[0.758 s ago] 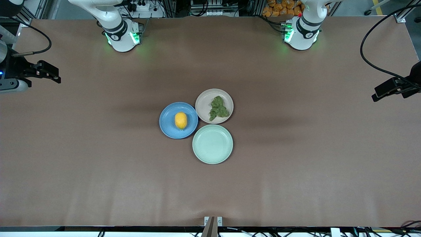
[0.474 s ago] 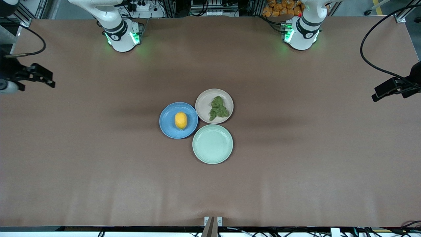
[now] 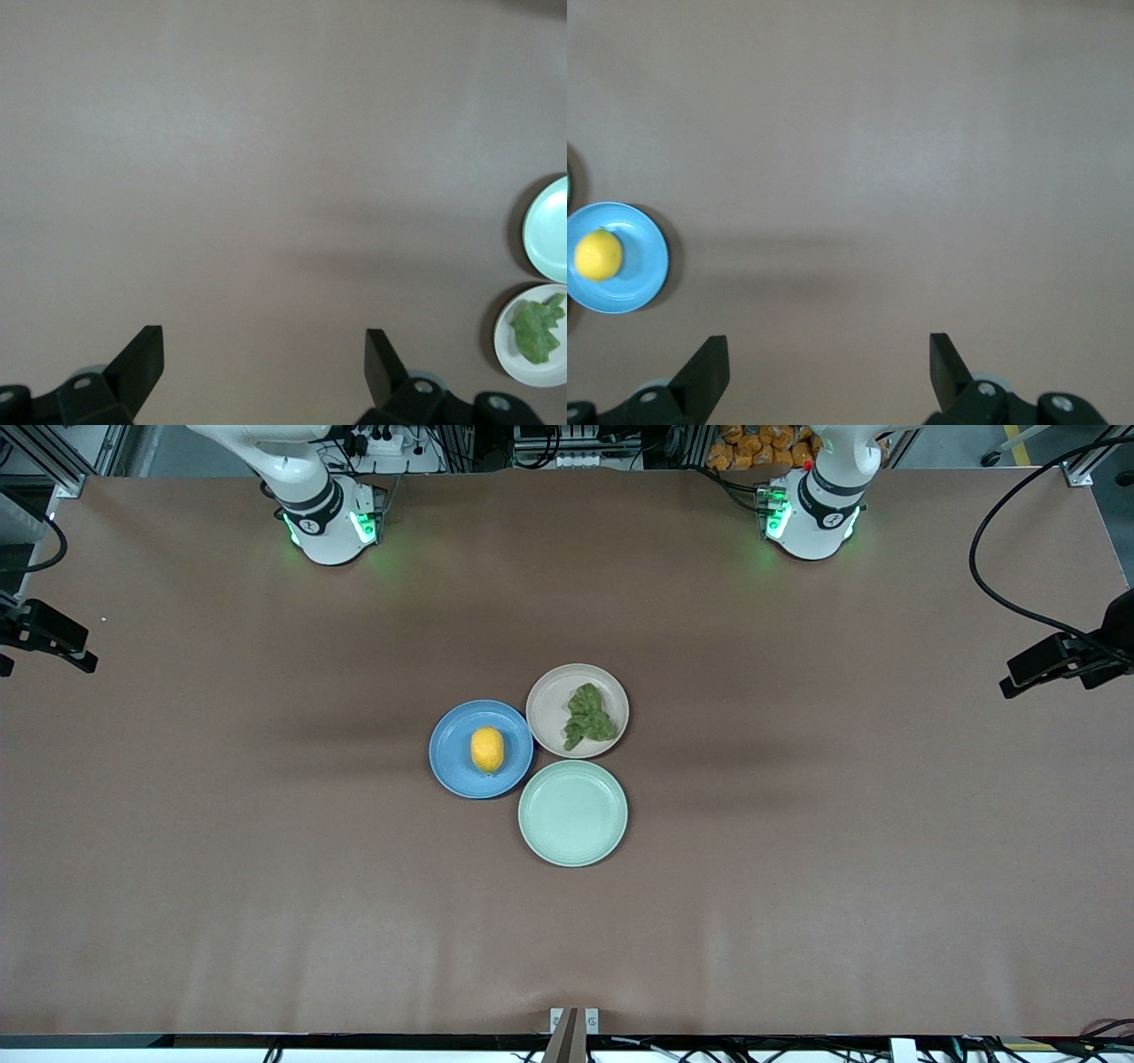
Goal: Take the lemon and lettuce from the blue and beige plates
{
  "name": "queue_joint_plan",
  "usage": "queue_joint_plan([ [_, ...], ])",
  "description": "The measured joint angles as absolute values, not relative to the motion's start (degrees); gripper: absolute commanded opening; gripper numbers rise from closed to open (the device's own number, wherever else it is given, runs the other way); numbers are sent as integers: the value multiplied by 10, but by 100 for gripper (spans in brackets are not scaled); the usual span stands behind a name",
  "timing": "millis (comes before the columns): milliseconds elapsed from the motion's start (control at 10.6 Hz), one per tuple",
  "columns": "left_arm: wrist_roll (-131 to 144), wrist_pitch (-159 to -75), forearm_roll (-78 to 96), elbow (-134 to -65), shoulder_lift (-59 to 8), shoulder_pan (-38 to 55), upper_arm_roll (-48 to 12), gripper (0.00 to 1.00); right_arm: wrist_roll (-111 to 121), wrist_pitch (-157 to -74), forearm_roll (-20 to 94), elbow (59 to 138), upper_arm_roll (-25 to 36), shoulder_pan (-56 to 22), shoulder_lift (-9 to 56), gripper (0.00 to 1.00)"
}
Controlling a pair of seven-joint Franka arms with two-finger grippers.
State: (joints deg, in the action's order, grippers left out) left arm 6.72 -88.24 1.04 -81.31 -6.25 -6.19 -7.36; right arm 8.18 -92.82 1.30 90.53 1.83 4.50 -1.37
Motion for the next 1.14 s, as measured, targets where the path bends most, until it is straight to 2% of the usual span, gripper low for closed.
queue_joint_plan([
  [568,106,-864,45,-831,-109,-33,-163,100,80,-938,20,904,13,46,-15,100],
  [947,201,-904,45,-834,-174,79,-171,100,67,-931,22,901,4,47,-21,100],
  [1137,246,-940,45,-835,-214,135,-171,100,24,-928,24,915,-32,48,-21,100],
])
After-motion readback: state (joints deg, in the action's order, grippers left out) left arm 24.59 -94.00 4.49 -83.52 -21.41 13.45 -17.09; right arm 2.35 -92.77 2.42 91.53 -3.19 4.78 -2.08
